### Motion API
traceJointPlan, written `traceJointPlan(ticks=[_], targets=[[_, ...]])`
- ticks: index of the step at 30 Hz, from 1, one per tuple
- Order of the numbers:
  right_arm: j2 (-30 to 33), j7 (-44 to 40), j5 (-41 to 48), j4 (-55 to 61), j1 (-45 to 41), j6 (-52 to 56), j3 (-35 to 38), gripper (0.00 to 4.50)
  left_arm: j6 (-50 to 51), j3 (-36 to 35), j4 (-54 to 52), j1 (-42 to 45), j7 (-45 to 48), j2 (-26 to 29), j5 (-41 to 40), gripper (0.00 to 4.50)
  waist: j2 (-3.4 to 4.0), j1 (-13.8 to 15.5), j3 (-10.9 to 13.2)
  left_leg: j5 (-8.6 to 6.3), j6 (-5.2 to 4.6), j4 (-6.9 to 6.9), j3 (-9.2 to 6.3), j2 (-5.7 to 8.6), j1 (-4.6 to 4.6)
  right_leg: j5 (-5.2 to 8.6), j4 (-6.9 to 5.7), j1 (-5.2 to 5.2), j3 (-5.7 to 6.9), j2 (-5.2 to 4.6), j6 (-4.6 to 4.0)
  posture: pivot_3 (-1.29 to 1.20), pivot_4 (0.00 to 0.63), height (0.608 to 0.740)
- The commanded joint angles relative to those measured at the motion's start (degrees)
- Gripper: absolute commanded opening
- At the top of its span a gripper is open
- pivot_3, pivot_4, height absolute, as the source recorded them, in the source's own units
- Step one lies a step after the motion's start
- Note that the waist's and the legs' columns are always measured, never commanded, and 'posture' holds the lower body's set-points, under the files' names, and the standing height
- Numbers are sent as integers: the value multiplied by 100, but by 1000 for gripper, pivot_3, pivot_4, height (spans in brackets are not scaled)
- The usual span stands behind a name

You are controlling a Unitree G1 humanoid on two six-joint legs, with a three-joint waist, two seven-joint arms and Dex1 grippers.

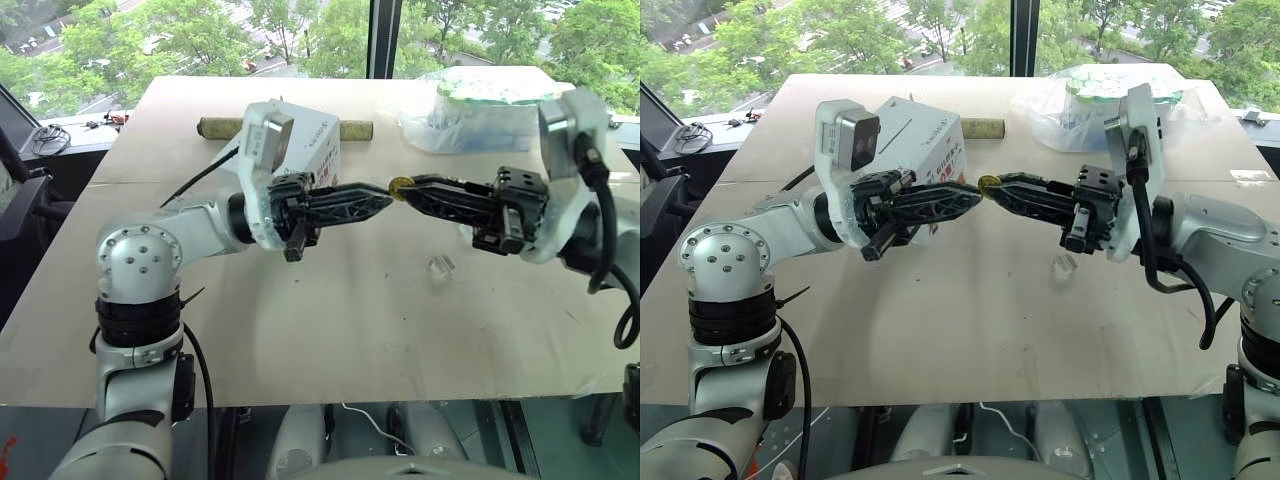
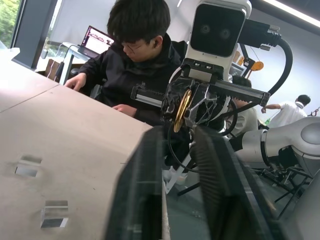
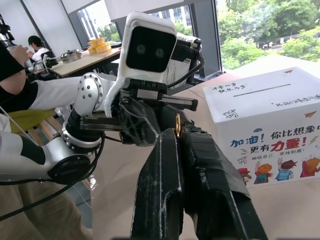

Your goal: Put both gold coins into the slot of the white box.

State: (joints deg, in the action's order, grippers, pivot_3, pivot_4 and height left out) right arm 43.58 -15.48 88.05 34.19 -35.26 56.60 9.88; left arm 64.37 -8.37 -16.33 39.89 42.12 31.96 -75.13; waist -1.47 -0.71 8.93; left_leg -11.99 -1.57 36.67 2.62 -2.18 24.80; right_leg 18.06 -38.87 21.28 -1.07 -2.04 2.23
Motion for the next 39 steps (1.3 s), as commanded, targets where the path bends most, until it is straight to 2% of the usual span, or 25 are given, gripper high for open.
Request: traceJointPlan(ticks=[1, 20, 24, 25, 39], targets=[[80, 7, 151, 104, -25, -183, 47, 0, -40, 36, -124, 88, 95, 40, -74, 1501, 0, 0, 0, 0, 0, 0, 0, 0, 0, 0, 0, 0, 0, 0, 0, 0, 150, 740], [256, -80, 394, 155, -3, -190, -90, 0, -377, 314, -200, 156, 805, 160, 550, 1501, 0, 1, 0, -2, -2, -1, 0, 0, 0, 0, 1, 0, 0, 0, 0, 0, 150, 740], [323, -131, 433, 151, -14, -189, -126, 0, -470, 406, -208, 173, 1025, 221, 713, 260, -1, 2, 1, -9, -14, -1, 0, 0, 1, 0, 2, 0, 0, 0, 0, 0, 150, 740], [328, -136, 434, 151, -16, -196, -133, 0, -492, 429, -212, 169, 1085, 241, 752, 89, 0, 2, 1, -8, -14, -1, 0, 0, 1, 0, 2, 0, 0, 0, 0, 0, 150, 740], [498, -322, 582, 208, 33, -148, -246, 0, -749, 577, -176, 224, 1608, 310, 1175, 89, 0, 3, 1, -9, -15, -1, 0, 0, 1, 0, 3, 0, 1, 0, 0, 0, 150, 740]])
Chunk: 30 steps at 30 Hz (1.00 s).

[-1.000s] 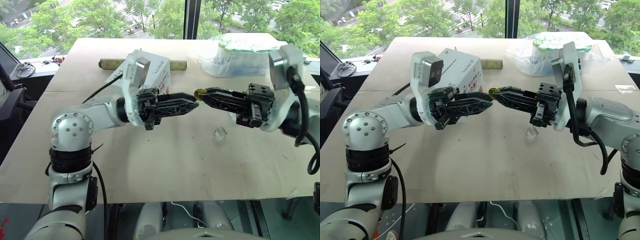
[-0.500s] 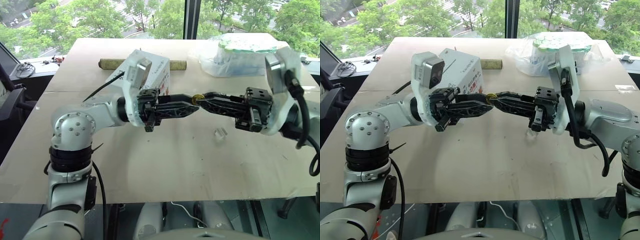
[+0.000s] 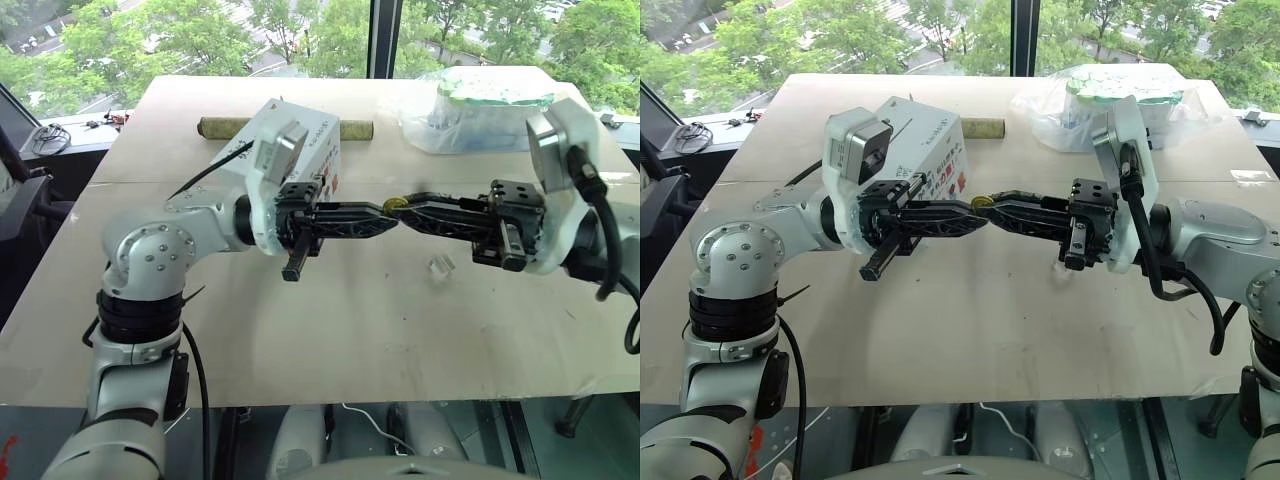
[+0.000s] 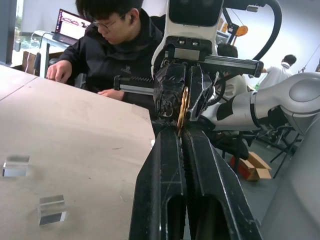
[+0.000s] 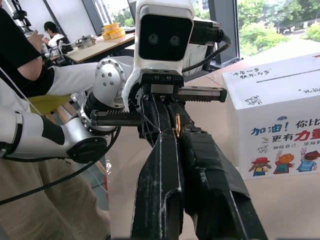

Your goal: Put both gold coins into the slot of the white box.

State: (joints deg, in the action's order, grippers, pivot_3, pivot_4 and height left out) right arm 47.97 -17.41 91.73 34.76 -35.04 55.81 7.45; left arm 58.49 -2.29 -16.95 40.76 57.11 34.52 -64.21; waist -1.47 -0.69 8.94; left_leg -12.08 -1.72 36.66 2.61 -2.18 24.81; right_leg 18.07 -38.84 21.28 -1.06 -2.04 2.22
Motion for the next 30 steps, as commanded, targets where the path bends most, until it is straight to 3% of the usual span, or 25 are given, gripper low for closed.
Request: traceJointPlan(ticks=[1, 9, 14, 23, 26, 29, 30], targets=[[64, -128, 227, 153, 17, -76, -5, 0, -167, -23, -106, 137, 126, 52, 92, 89, 0, 0, 0, 0, 0, 0, 0, 0, 0, 0, 0, 0, 0, 0, 0, 0, 150, 740], [88, -90, 352, 150, 30, -113, -5, 0, -139, -30, -31, 153, 206, 9, 93, 89, 0, -1, 0, 0, 0, 0, 0, 0, 0, 0, 0, 0, 0, 0, 0, 0, 150, 740], [101, -88, 369, 155, 22, -118, -23, 0, -351, 57, -91, 140, 205, -34, 353, 2153, 0, 1, 0, 0, 0, 0, 0, 0, 0, 0, 0, 0, 0, 0, 0, 0, 150, 740], [115, -81, 346, 163, 22, -147, -26, 0, -498, 109, -170, 37, 372, -32, 513, 2153, -1, 0, 0, 0, -1, 0, -1, 0, 1, 0, 0, 0, 0, 0, 0, 0, 150, 740], [108, -86, 316, 166, 15, -147, -42, 0, -425, 102, -134, 32, 425, -26, 440, 1463, 0, 0, 0, 0, -1, 0, 0, 0, 1, 0, 1, 0, 0, 0, 0, 0, 150, 740], [96, -86, 294, 178, 5, -153, -64, 0, -352, 58, -99, 44, 389, -42, 377, 101, -1, 0, 0, 0, -1, 0, 0, 0, 1, 0, 1, 0, 0, 0, 0, 0, 150, 740], [93, -94, 274, 187, 0, -158, -72, 0, -314, 43, -82, 50, 362, -45, 336, 40, 0, 0, 1, 0, -1, 0, -1, 0, 1, 0, 0, 0, 0, 0, 0, 0, 150, 740]])
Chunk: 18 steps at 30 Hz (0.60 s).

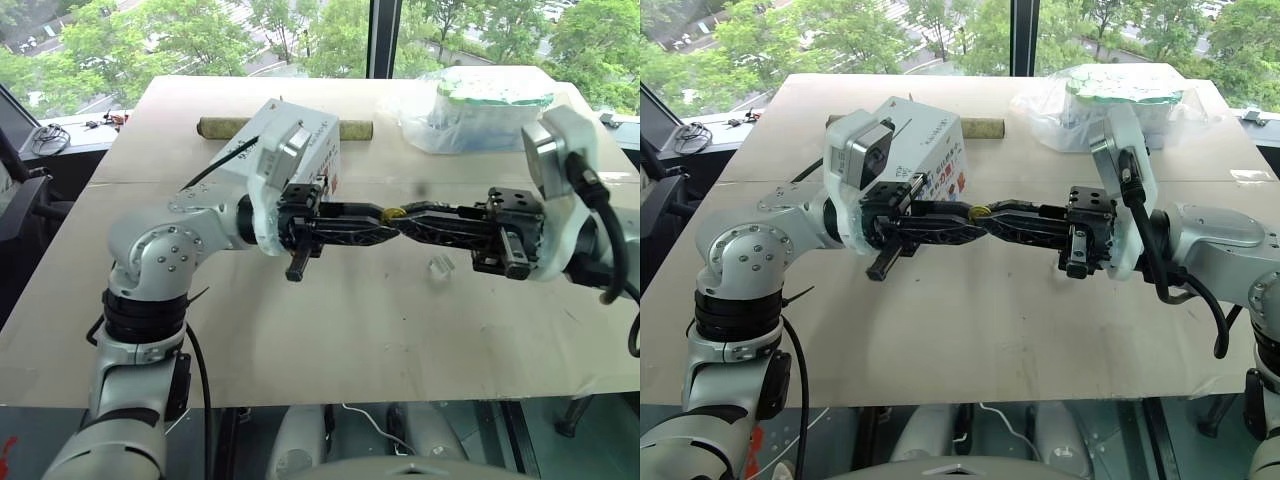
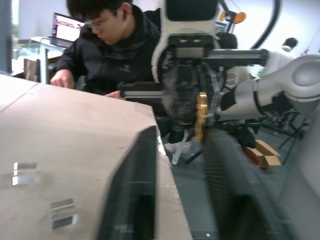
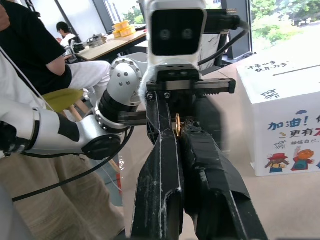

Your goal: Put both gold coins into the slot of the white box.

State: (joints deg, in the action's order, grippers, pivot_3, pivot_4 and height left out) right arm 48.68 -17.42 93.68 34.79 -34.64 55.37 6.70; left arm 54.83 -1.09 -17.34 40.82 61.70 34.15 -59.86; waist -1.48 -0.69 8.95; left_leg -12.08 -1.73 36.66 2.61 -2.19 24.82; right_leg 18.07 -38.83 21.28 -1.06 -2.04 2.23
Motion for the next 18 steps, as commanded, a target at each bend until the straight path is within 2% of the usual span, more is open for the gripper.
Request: traceJointPlan(ticks=[1, 13, 16, 18], targets=[[23, -100, 67, 189, -43, -120, -2, 0, 75, -85, -33, 51, -119, -11, -125, 40, 0, 0, 0, 0, 0, 0, 0, 0, 0, 0, 0, 0, 0, 0, 0, 0, 150, 740], [7, -316, -109, 267, -12, -146, -26, 0, 78, -127, -72, -7, -130, 6, -170, 40, 0, 0, 0, 0, 0, 0, 0, 0, 0, 0, 0, 0, 0, 0, 0, 0, 150, 740], [-17, -354, -97, 260, 9, -192, -1, 959, 17, -123, -85, -30, -128, -3, -120, 0, 0, 0, 0, 0, 0, 0, 0, 0, 0, 0, 0, 0, 0, 0, 0, 0, 150, 740], [-3, -298, -104, 257, -10, -239, 41, 1830, -17, -130, -84, -56, -146, -15, -89, 0, 0, 0, 0, 0, 0, 0, -1, 0, 0, 0, 0, 0, 0, 0, 0, 0, 150, 740]])
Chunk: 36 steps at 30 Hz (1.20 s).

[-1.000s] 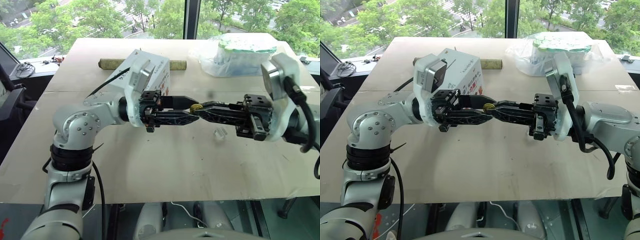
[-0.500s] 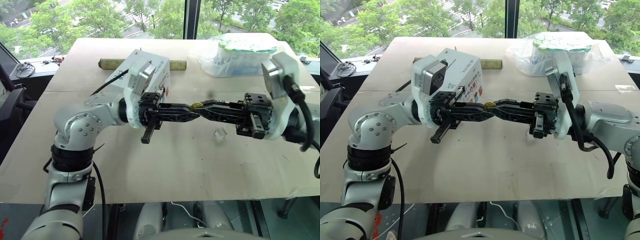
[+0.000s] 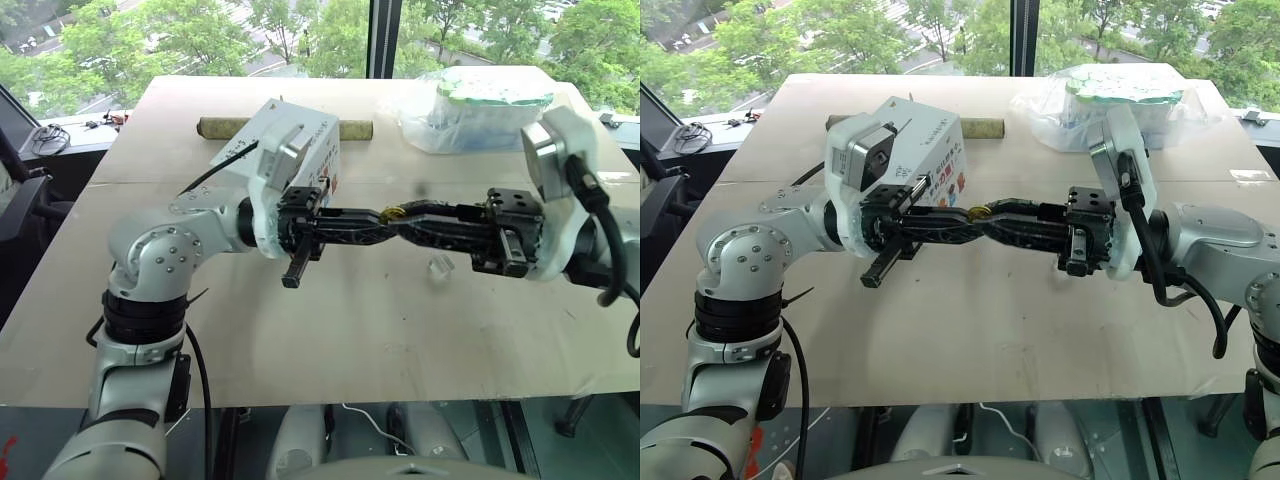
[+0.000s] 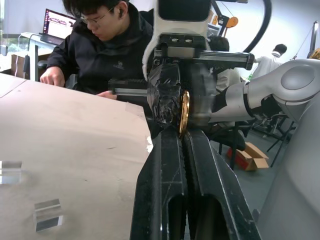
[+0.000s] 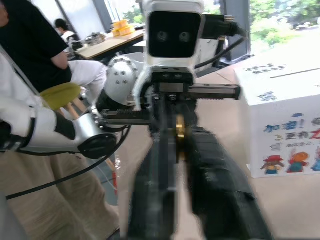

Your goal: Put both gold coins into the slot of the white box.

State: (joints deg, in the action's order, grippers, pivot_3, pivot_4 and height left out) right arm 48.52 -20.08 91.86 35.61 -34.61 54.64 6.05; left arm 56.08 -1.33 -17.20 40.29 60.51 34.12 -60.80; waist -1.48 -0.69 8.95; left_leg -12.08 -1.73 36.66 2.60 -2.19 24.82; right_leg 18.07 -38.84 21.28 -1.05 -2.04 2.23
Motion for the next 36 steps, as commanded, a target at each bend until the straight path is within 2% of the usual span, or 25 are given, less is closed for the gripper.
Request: traceJointPlan(ticks=[1, 6, 20, 24, 27, 30, 33, 36], targets=[[31, -19, 83, 181, -15, -182, 135, 2362, -161, -110, -100, -14, -48, -17, 15, 0, 0, 0, 0, 0, 0, 0, 0, 0, 0, 0, 0, 0, 0, 0, 0, 0, 150, 740], [205, -32, 37, 191, 74, -229, 302, 2362, -239, -176, -134, -81, -179, -39, 31, 0, 0, 3, 0, 0, 0, 0, 1, 0, 0, 0, 0, 0, 0, -1, 0, 0, 150, 740], [362, -316, -1079, 6, 219, -480, 529, 2362, -584, -628, -427, -171, -1295, -98, 185, 0, 0, 6, 0, 0, 1, 0, 0, 0, 0, 0, 0, 0, 0, -2, 0, 0, 150, 740], [450, -600, -1719, 86, 175, -726, 626, 2362, -908, -758, -301, 23, -2163, -101, 856, 0, -1, 10, 1, 0, 1, 0, 1, 0, 0, 0, 0, 0, 0, -2, 0, 0, 150, 740], [744, -776, -2425, 306, 403, -911, 816, 2362, -791, -707, -232, 284, -3152, 59, 1618, 0, -2, 31, 2, 0, 1, 0, 0, 1, 2, 0, 1, 0, 1, -1, 0, 0, 150, 740], [1104, -946, -2951, 449, 889, -942, 1072, 2362, -381, -673, -304, 523, -4235, 61, 2214, 0, -4, 66, 3, 0, 1, -1, -2, 2, 4, 0, 6, -1, 3, -2, 1, 0, 150, 740], [1261, -1123, -3072, 576, 1433, -930, 1608, 2362, 555, -560, -298, 920, -5139, 58, 2635, 0, -9, 85, 6, 12, 20, -2, 1, 2, 4, 0, 6, 0, 1, -6, 2, 0, 150, 740], [1403, -1419, -3199, 547, 1815, -931, 2048, 2362, 1252, 109, 27, 1299, -5342, 512, 3298, 0, -13, 113, 9, 13, 23, -3, -2, 2, 3, 0, 4, 0, 3, -1, 2, 0, 150, 740]])
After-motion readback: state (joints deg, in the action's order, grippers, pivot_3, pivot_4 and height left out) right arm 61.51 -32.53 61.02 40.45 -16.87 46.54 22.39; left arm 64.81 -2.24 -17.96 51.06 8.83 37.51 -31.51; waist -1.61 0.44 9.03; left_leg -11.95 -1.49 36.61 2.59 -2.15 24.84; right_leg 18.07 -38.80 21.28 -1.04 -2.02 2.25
